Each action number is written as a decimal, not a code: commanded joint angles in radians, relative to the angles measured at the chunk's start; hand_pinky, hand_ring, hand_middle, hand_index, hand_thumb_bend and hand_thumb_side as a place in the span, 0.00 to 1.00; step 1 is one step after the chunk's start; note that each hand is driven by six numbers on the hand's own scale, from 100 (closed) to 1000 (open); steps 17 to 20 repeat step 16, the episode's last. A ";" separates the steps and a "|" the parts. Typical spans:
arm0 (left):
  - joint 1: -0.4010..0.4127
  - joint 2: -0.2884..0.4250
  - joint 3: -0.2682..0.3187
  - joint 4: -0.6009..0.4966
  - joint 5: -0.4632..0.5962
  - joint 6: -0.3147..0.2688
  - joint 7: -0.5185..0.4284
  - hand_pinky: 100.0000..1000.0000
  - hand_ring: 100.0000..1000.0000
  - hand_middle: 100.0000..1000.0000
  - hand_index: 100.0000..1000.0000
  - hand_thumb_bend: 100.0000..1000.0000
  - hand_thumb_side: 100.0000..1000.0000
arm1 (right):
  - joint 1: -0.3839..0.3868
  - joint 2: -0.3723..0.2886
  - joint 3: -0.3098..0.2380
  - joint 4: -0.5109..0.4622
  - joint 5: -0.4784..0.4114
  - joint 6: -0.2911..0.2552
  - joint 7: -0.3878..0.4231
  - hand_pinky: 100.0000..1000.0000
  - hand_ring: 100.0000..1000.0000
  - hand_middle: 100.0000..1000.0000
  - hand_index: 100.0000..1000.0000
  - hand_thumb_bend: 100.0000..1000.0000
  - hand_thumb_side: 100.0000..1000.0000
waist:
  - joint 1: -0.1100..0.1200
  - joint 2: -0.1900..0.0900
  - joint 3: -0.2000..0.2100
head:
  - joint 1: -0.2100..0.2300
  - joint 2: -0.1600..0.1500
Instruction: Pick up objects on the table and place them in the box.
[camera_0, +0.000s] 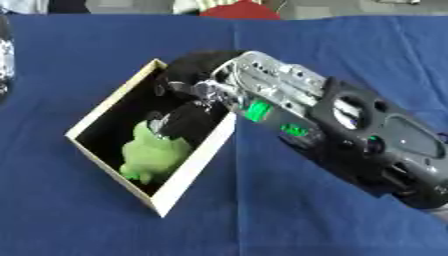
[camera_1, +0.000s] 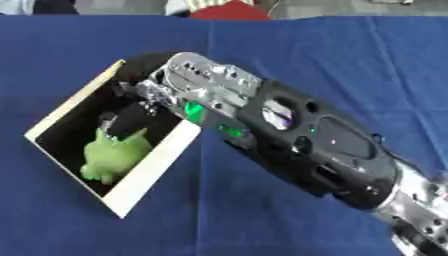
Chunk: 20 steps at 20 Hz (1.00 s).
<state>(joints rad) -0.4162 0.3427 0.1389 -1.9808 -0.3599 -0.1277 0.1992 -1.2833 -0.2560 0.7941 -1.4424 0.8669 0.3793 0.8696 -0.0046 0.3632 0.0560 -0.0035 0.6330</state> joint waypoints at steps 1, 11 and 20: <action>-0.013 0.008 -0.002 -0.019 0.004 -0.001 -0.005 0.47 0.60 0.48 0.75 0.14 0.50 | -0.025 -0.004 -0.016 -0.008 0.051 0.007 0.037 0.86 0.96 0.86 0.93 0.00 1.00 | 0.004 -0.022 0.002 | 0.000 -0.007; -0.015 0.017 0.002 -0.019 -0.003 0.000 -0.003 0.47 0.60 0.48 0.75 0.14 0.50 | -0.018 -0.069 -0.128 -0.223 0.062 0.068 0.037 0.85 0.91 0.83 0.91 0.00 0.79 | 0.006 -0.030 -0.006 | 0.004 0.003; -0.015 0.024 0.007 -0.019 -0.013 0.002 0.004 0.47 0.61 0.48 0.75 0.14 0.50 | 0.017 -0.156 -0.249 -0.474 0.047 0.124 0.037 0.85 0.87 0.80 0.88 0.00 0.39 | 0.010 -0.035 -0.014 | 0.008 0.007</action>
